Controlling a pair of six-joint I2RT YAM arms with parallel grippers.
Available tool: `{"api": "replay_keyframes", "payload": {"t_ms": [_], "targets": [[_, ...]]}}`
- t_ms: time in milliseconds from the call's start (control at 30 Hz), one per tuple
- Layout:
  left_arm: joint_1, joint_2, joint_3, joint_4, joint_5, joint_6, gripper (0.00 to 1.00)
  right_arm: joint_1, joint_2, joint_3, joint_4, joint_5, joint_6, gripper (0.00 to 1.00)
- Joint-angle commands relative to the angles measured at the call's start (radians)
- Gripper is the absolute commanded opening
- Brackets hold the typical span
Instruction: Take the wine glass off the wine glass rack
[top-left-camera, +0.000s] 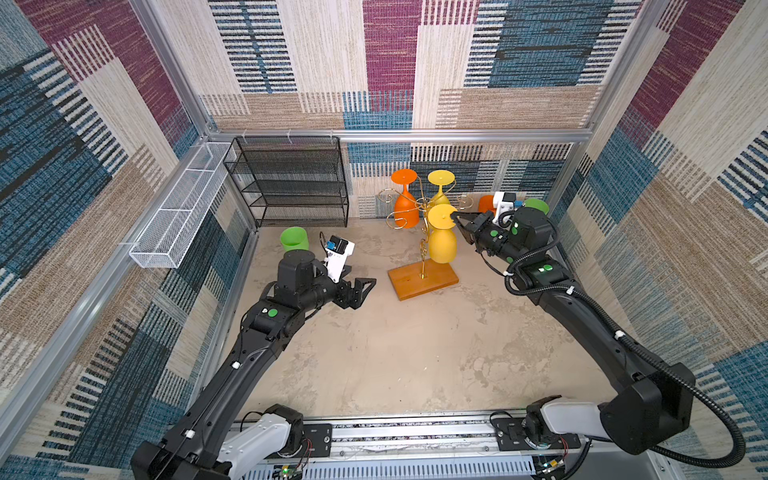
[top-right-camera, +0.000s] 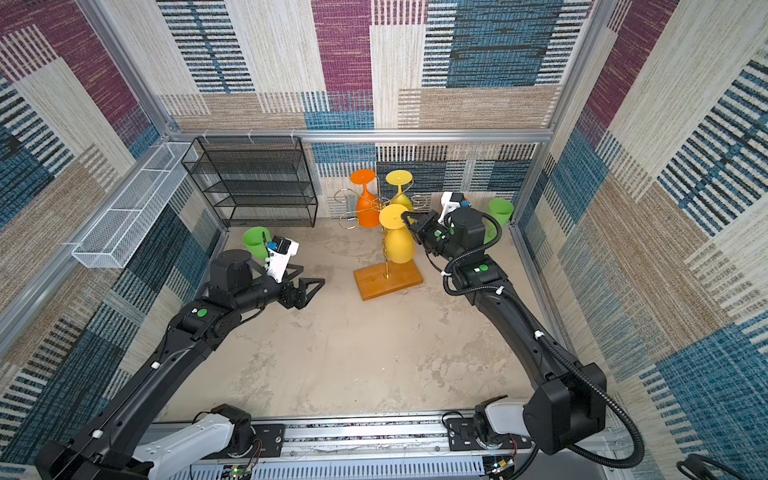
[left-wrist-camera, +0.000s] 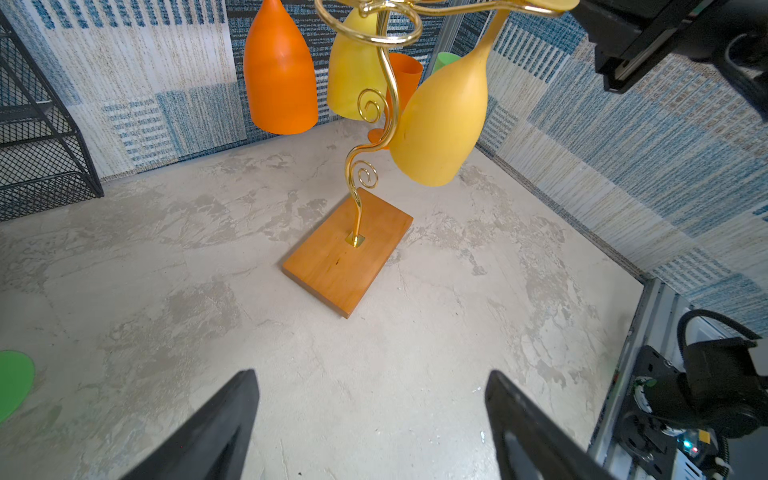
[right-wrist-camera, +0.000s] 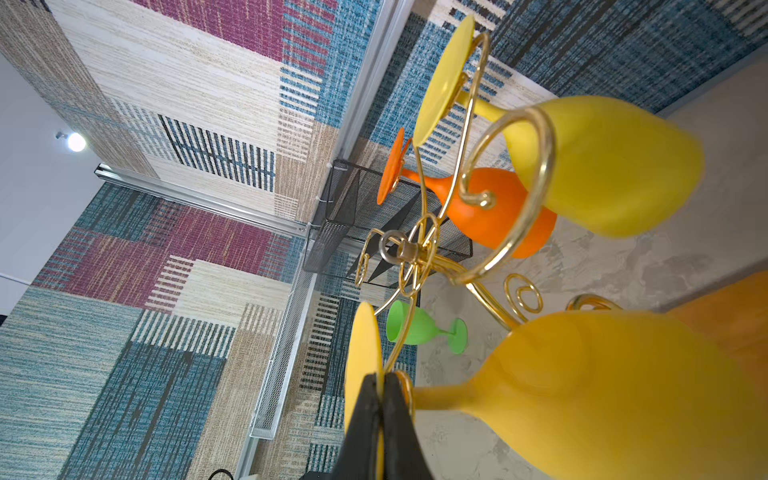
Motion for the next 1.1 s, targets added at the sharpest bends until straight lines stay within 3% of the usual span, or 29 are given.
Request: {"api": "replay_keyframes", "payload": {"t_ms": [0, 1067], "targets": [[0.000, -0.004, 0.010, 0.012, 0.021, 0.003, 0.88, 0.003, -0.006, 0.002, -0.031, -0.009, 0.041, 0.00], [-0.001, -0.020, 0.008, 0.013, 0.014, 0.002, 0.88, 0.024, 0.004, 0.063, -0.044, -0.004, 0.044, 0.00]]}}
